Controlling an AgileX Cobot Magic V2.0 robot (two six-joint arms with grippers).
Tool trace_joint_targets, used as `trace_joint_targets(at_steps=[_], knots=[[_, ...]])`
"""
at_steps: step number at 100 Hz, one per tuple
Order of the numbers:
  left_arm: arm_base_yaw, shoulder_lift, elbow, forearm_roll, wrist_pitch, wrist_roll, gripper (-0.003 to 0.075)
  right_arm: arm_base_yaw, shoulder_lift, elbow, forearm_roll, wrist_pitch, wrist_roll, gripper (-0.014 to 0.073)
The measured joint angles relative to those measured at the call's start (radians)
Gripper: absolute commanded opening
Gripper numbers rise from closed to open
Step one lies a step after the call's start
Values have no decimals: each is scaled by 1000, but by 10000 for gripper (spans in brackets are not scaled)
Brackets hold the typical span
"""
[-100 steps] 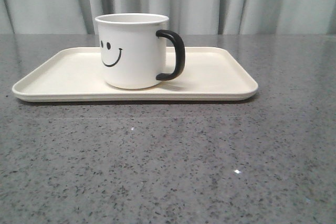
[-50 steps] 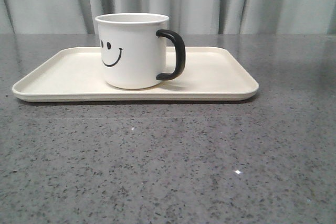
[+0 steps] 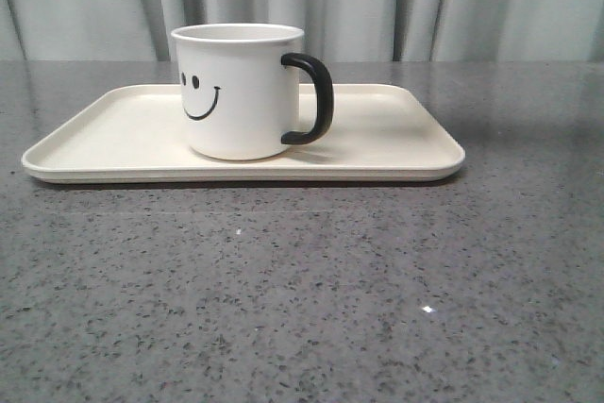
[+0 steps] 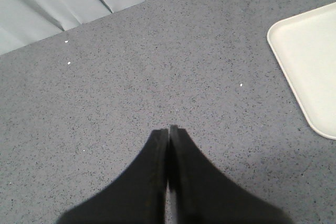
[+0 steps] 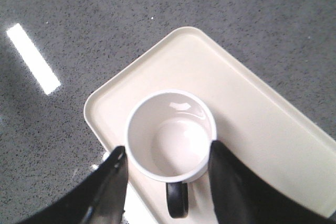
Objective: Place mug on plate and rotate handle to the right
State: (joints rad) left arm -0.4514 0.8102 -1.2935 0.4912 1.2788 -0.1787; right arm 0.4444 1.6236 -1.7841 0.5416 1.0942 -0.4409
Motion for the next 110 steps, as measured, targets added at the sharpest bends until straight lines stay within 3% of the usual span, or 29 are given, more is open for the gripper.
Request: trace_joint_targets(at_steps=[110], knots=[[0, 0, 0, 0, 0, 0, -20, 17, 320, -2, -58, -39, -1, 374]])
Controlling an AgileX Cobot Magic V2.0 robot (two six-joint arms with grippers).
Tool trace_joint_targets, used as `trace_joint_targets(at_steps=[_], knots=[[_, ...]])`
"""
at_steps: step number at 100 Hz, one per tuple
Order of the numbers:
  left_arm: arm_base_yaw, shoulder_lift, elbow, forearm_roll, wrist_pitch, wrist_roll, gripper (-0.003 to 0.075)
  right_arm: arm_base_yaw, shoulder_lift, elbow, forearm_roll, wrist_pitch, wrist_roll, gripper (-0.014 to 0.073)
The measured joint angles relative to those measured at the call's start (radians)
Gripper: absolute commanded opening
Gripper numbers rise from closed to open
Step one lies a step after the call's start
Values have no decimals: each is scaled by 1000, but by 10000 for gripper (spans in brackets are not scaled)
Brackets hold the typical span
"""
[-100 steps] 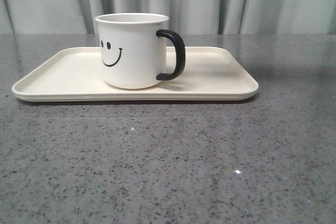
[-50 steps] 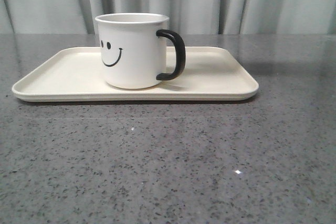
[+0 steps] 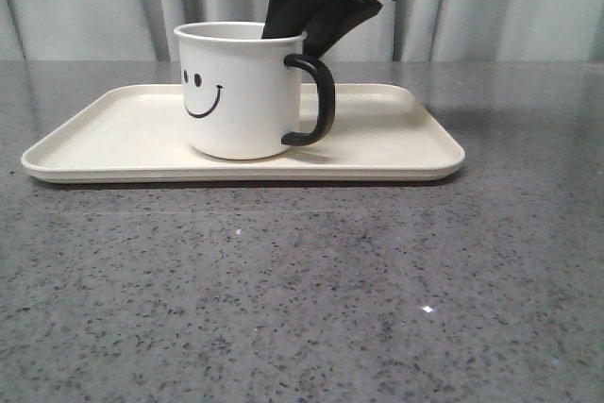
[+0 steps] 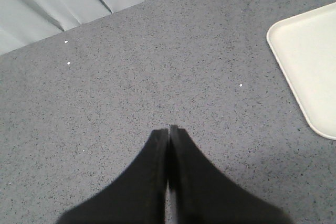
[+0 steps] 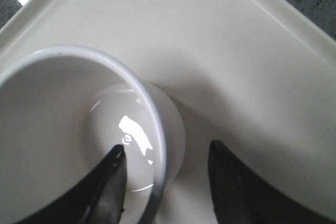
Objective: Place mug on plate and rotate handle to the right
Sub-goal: 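Reach the right gripper into the mug and grip its rim, then lift the mug with the right gripper and turn its handle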
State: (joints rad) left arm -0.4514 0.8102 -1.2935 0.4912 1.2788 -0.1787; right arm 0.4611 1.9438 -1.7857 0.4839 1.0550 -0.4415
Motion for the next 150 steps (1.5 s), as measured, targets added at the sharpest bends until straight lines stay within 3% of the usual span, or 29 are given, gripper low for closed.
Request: trace_joint_targets(at_steps=[18, 46, 74, 96, 119, 150], knots=[[0, 0, 0, 0, 0, 0, -20, 0, 25, 0, 0, -2, 0, 311], [0, 0, 0, 0, 0, 0, -20, 0, 25, -1, 0, -4, 0, -127], [0, 0, 0, 0, 0, 0, -20, 0, 25, -26, 0, 25, -2, -118], [0, 0, 0, 0, 0, 0, -20, 0, 25, -260, 0, 169, -21, -118], [0, 0, 0, 0, 0, 0, -20, 0, 22, -519, 3, 193, -109, -118], [0, 0, 0, 0, 0, 0, -20, 0, 23, -547, 13, 209, -272, -114]])
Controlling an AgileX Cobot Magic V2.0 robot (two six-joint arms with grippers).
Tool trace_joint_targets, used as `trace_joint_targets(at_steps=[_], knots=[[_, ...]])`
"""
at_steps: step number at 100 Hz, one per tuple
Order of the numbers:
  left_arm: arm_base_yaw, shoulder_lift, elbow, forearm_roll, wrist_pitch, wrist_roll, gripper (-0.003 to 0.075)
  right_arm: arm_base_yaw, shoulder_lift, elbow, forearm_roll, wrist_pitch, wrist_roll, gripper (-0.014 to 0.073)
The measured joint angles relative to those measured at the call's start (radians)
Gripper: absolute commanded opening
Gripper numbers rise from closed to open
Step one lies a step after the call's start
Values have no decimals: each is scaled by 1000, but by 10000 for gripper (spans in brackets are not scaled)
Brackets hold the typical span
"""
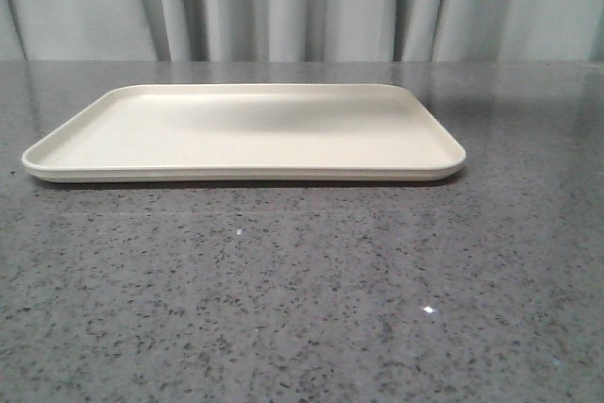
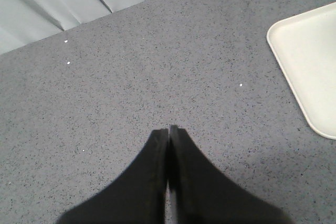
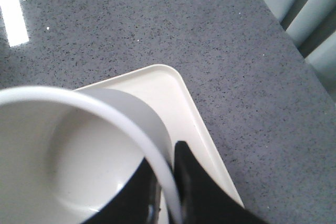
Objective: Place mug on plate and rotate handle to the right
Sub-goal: 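Lift the mug with the right gripper and turn its handle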
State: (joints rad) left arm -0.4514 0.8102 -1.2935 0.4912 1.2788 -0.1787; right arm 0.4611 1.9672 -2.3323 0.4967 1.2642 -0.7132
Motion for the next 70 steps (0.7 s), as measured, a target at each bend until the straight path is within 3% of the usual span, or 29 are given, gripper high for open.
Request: trace_joint_targets(at_steps=[70], knots=[[0, 0, 0, -4, 0, 0, -20, 1, 35, 193, -13, -2, -96, -114]])
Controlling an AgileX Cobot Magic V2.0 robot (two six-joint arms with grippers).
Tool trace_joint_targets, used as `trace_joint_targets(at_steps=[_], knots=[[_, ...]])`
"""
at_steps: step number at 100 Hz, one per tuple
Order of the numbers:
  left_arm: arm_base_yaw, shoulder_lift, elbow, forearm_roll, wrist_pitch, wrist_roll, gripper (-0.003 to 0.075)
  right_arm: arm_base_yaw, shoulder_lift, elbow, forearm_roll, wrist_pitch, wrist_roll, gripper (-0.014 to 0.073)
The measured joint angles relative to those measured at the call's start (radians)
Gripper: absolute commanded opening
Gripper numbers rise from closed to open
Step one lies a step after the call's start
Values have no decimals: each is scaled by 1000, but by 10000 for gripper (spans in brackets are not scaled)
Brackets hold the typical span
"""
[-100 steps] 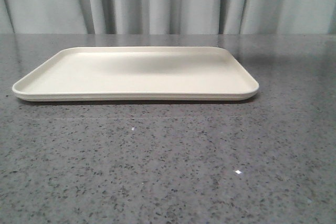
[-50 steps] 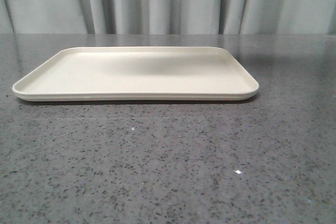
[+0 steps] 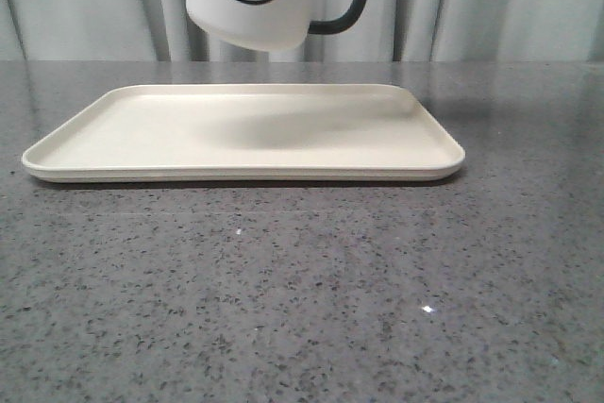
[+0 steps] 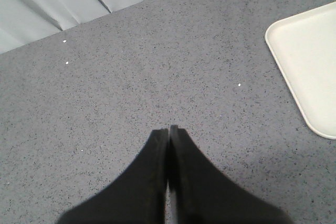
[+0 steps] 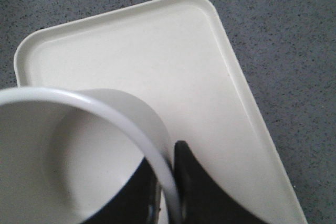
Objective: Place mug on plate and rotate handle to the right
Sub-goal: 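Lift the mug with the right gripper and turn its handle, then lower the turned mug back onto the tray with the right gripper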
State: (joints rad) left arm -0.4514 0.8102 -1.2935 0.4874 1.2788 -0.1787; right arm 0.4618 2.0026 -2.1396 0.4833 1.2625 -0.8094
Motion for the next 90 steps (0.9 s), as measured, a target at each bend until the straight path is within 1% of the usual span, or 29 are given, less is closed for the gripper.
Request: trace_joint_targets(at_steps=[28, 90], knots=[[0, 0, 0, -4, 0, 0, -20, 12, 82, 4, -4, -8, 0, -114], [0, 0, 0, -4, 0, 0, -20, 14, 133, 4, -12, -15, 0, -114]])
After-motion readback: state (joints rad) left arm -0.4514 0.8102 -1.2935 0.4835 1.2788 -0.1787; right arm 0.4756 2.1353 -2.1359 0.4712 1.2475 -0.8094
